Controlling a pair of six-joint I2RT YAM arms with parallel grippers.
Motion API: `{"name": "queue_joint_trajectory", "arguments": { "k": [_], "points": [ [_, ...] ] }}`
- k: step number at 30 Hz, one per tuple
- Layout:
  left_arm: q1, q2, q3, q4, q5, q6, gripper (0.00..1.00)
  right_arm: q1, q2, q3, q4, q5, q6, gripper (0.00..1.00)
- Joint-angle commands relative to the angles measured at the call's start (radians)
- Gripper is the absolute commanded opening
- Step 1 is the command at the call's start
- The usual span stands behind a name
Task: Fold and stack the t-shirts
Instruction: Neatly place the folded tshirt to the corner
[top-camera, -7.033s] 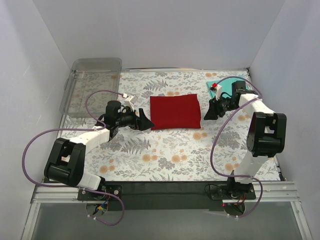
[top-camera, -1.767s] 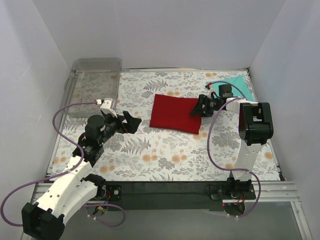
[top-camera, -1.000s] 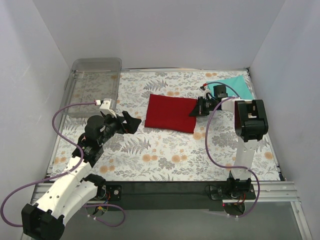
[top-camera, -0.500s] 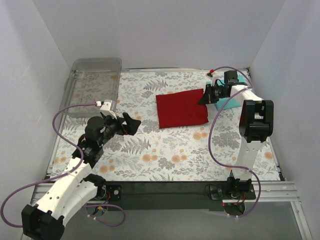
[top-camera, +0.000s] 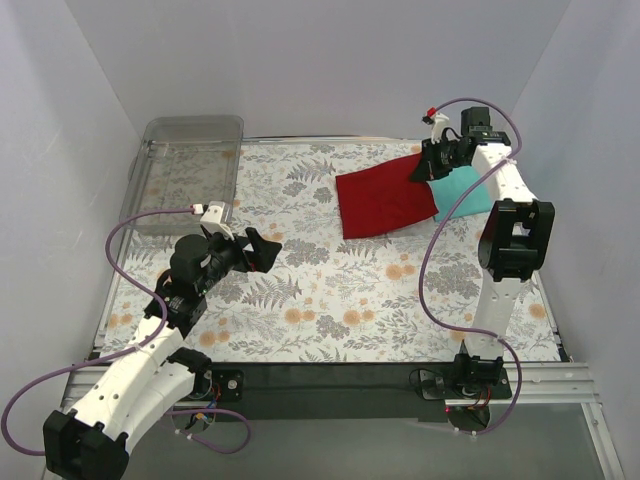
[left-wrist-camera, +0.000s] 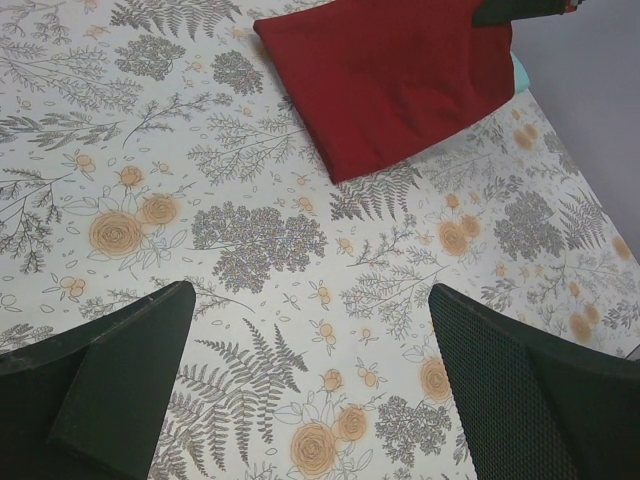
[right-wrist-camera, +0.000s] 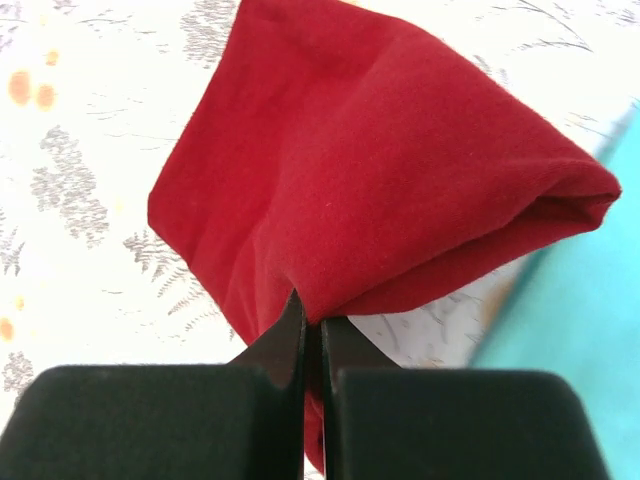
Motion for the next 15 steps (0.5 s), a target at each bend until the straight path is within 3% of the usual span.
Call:
{"name": "queue_joint_trajectory", "arguments": {
  "k": [1, 15],
  "points": [
    [0.007, -0.009, -0.008, -0.003, -0.009, 0.017, 0.97, -0.045, 0.022, 0.092, -0.069, 0.036, -0.038, 0.01],
    [0.005, 0.022, -0.003, 0.016, 0.005, 0.017, 0.97, -0.098, 0.110, 0.339, -0.190, 0.125, -0.162, 0.01]
  ]
}}
